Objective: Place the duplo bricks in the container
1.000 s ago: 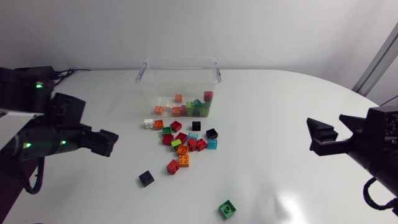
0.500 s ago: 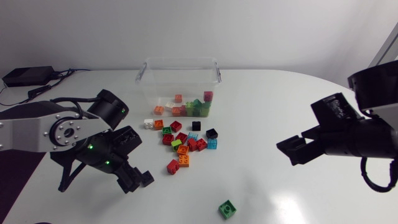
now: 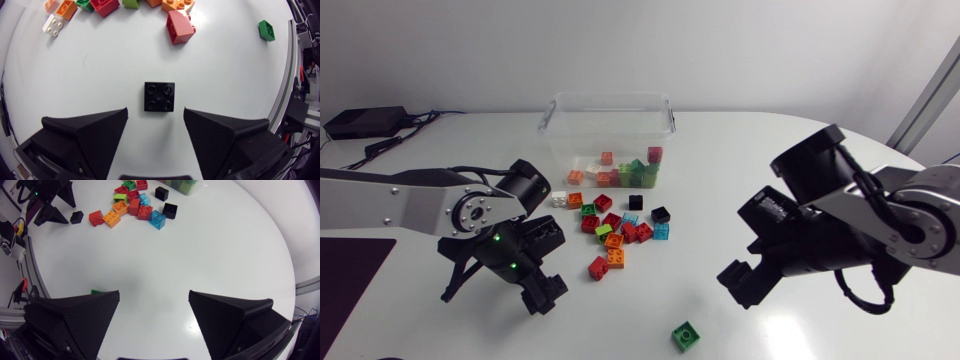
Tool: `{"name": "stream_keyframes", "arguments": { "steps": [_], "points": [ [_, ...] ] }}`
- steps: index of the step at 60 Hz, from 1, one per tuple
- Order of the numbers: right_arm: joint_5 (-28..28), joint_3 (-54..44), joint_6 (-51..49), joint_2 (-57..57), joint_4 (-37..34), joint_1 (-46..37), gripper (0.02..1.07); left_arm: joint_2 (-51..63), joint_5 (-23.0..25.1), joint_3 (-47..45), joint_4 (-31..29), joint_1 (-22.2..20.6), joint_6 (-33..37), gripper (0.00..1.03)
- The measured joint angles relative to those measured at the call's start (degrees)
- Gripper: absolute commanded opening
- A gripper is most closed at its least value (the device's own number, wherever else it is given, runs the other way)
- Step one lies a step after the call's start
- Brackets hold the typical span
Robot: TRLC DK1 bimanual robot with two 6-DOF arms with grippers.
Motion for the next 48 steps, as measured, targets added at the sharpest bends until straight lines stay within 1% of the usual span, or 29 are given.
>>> {"name": "stream_keyframes", "arguments": {
  "steps": [1,2,4,9,11,13,23,25,26,30,33,36,48],
  "points": [
    [0.11,0.00,-0.02,0.57,0.02,0.37,1.02,0.22,-0.02,0.15,0.15,-0.02,0.00,0.76],
    [0.11,0.00,-0.02,1.01,0.00,0.63,1.02,0.46,0.00,0.31,0.31,-0.07,0.02,0.73],
    [0.24,0.00,-0.02,1.86,0.09,1.18,1.01,0.94,0.00,0.57,0.72,-0.09,0.26,0.70],
    [0.33,-0.04,0.00,3.80,0.96,2.80,0.99,2.27,0.00,1.25,1.75,-0.09,0.85,0.64],
    [0.35,-0.11,0.00,4.35,1.55,3.41,0.99,2.82,0.07,1.42,2.08,-0.09,0.92,0.63],
    [0.33,-0.11,0.00,4.94,1.99,4.04,0.98,3.21,0.24,1.44,2.40,-0.09,1.09,0.60],
    [0.31,-0.13,0.00,7.65,3.26,6.47,0.96,3.63,0.46,1.44,2.47,-0.09,2.23,0.55],
    [0.28,-0.13,0.00,8.26,3.30,7.06,0.96,3.65,0.46,1.44,2.45,-0.09,2.40,0.51],
    [0.28,-0.13,0.00,8.52,3.37,7.30,0.96,3.65,0.46,1.44,2.47,-0.09,2.43,0.48],
    [0.07,-0.13,0.02,9.81,3.41,8.66,0.96,3.91,1.20,1.44,2.51,-0.09,2.58,0.41],
    [0.04,-0.13,0.11,10.71,3.41,9.90,0.96,4.31,1.77,1.44,2.49,-0.09,2.69,0.40],
    [-0.02,-0.13,0.22,11.52,3.41,11.30,0.96,4.68,1.99,1.44,2.49,-0.15,2.80,0.37],
    [-2.62,-0.13,0.66,14.12,3.43,15.28,0.96,5.29,3.54,1.46,2.56,0.15,3.89,0.37]
  ]
}}
